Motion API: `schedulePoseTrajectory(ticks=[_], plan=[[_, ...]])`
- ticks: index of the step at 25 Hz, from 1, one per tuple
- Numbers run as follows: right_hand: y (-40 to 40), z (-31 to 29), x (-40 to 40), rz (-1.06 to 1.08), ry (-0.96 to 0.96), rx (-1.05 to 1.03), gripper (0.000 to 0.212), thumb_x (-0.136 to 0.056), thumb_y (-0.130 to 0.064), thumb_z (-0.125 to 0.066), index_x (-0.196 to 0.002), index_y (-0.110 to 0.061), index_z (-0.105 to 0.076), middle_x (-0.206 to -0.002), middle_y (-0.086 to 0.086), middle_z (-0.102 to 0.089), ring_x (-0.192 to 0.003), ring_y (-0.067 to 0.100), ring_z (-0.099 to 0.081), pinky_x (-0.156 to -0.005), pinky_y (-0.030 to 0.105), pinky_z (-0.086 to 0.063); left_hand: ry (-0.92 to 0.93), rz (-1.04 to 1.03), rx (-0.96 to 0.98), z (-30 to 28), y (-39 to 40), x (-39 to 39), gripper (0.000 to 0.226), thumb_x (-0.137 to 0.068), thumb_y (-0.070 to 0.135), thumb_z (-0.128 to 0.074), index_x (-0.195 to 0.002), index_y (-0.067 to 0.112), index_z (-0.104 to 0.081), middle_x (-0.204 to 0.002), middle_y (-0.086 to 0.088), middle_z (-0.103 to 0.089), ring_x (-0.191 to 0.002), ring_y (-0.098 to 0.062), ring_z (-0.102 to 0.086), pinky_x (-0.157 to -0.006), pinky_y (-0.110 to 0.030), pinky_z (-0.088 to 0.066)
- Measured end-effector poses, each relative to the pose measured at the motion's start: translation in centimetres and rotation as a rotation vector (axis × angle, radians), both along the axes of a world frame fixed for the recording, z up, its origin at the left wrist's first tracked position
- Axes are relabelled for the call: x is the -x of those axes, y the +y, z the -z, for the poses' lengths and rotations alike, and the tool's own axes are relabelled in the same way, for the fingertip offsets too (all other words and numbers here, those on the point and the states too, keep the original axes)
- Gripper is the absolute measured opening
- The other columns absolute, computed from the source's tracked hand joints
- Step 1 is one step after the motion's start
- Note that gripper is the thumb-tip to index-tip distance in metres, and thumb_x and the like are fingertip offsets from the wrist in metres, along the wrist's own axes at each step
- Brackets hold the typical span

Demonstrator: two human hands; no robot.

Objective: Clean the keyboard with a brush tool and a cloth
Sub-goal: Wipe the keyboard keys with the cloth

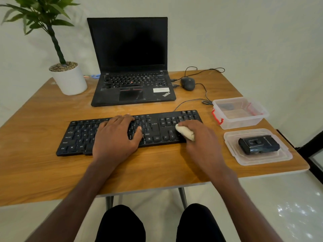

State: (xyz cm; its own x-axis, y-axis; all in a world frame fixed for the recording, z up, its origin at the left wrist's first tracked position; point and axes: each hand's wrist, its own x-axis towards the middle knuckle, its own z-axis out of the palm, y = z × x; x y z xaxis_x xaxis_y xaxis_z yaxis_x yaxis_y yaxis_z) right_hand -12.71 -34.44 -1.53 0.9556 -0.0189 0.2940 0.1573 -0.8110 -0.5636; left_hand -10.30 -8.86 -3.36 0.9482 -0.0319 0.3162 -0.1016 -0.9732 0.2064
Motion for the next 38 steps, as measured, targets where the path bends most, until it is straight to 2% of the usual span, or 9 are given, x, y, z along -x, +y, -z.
schedulePoseTrajectory(ticks=[5,7,12,15,19,22,27,31,38], plan=[[-1.3,0.5,0.7,0.204,-0.087,0.099,0.048,-0.081,0.001,-0.074,-0.122,-0.023,-0.074,-0.119,-0.010,-0.059,-0.101,0.015,-0.058,-0.071,0.031,-0.047,-0.027,-0.005,-0.006,0.3,0.1,-0.2,0.050,-0.105,0.056,-0.047,-0.139,0.021,-0.060,-0.137,-0.003,-0.067,-0.128,-0.025,-0.059,-0.111,-0.050,-0.040],[-1.2,0.5,0.9,0.276,-0.075,0.125,0.047,-0.081,0.000,-0.073,-0.122,-0.022,-0.072,-0.119,-0.007,-0.061,-0.102,0.020,-0.060,-0.071,0.033,-0.048,-0.021,-0.001,-0.010,0.3,0.1,-0.3,0.053,-0.103,0.058,-0.044,-0.139,0.022,-0.060,-0.138,-0.004,-0.067,-0.128,-0.026,-0.059,-0.111,-0.050,-0.040],[-0.8,0.1,1.3,0.068,-0.051,0.077,0.052,-0.084,0.003,-0.071,-0.125,-0.028,-0.073,-0.124,-0.014,-0.064,-0.105,0.009,-0.057,-0.079,0.026,-0.045,-0.033,-0.003,-0.008,0.3,0.0,-0.2,0.053,-0.104,0.057,-0.046,-0.140,0.021,-0.060,-0.140,-0.005,-0.066,-0.131,-0.027,-0.059,-0.112,-0.051,-0.040],[-0.8,-0.2,1.4,0.234,-0.063,0.150,0.049,-0.084,-0.002,-0.073,-0.127,-0.025,-0.071,-0.123,-0.009,-0.061,-0.105,0.019,-0.060,-0.075,0.034,-0.051,-0.031,-0.001,-0.015,0.2,0.0,-0.2,0.054,-0.103,0.058,-0.044,-0.140,0.021,-0.060,-0.140,-0.004,-0.066,-0.131,-0.026,-0.059,-0.112,-0.050,-0.040],[-0.5,-0.3,1.8,0.064,-0.006,0.154,0.048,-0.085,-0.002,-0.072,-0.124,-0.028,-0.072,-0.122,-0.012,-0.062,-0.102,0.016,-0.062,-0.073,0.027,-0.044,-0.037,0.004,-0.003,0.3,0.0,-0.2,0.050,-0.104,0.054,-0.051,-0.140,0.021,-0.060,-0.142,-0.005,-0.065,-0.132,-0.027,-0.058,-0.113,-0.051,-0.040],[-1.1,-0.8,1.9,0.270,-0.030,0.172,0.043,-0.086,-0.006,-0.073,-0.124,-0.024,-0.071,-0.120,-0.008,-0.059,-0.101,0.017,-0.060,-0.074,0.030,-0.047,-0.031,0.000,-0.003,0.3,0.0,-0.1,0.051,-0.104,0.055,-0.050,-0.141,0.021,-0.060,-0.142,-0.005,-0.066,-0.132,-0.026,-0.058,-0.113,-0.051,-0.040],[0.0,-1.7,1.5,0.021,0.079,0.132,0.044,-0.087,-0.005,-0.073,-0.123,-0.029,-0.072,-0.122,-0.008,-0.062,-0.103,0.012,-0.058,-0.080,0.027,-0.048,-0.032,-0.002,-0.011,0.3,0.1,-0.2,0.053,-0.104,0.058,-0.046,-0.142,0.022,-0.058,-0.140,-0.003,-0.065,-0.130,-0.025,-0.059,-0.113,-0.050,-0.039],[0.7,-3.3,-3.3,0.047,0.049,0.183,0.032,-0.087,-0.013,-0.075,-0.117,-0.024,-0.077,-0.116,0.000,-0.068,-0.092,0.016,-0.060,-0.063,0.024,-0.039,-0.024,0.013,-0.021,0.2,0.1,-0.2,0.052,-0.105,0.057,-0.045,-0.140,0.022,-0.058,-0.136,-0.003,-0.067,-0.127,-0.024,-0.060,-0.111,-0.050,-0.041],[1.3,-3.9,-5.4,0.017,0.195,0.406,0.035,-0.093,-0.035,-0.072,-0.124,-0.020,-0.068,-0.118,0.007,-0.069,-0.103,0.027,-0.065,-0.072,0.035,-0.049,-0.047,0.009,-0.003,0.2,0.1,-0.1,0.046,-0.104,0.055,-0.047,-0.136,0.023,-0.059,-0.130,-0.002,-0.069,-0.123,-0.024,-0.061,-0.108,-0.049,-0.041]])
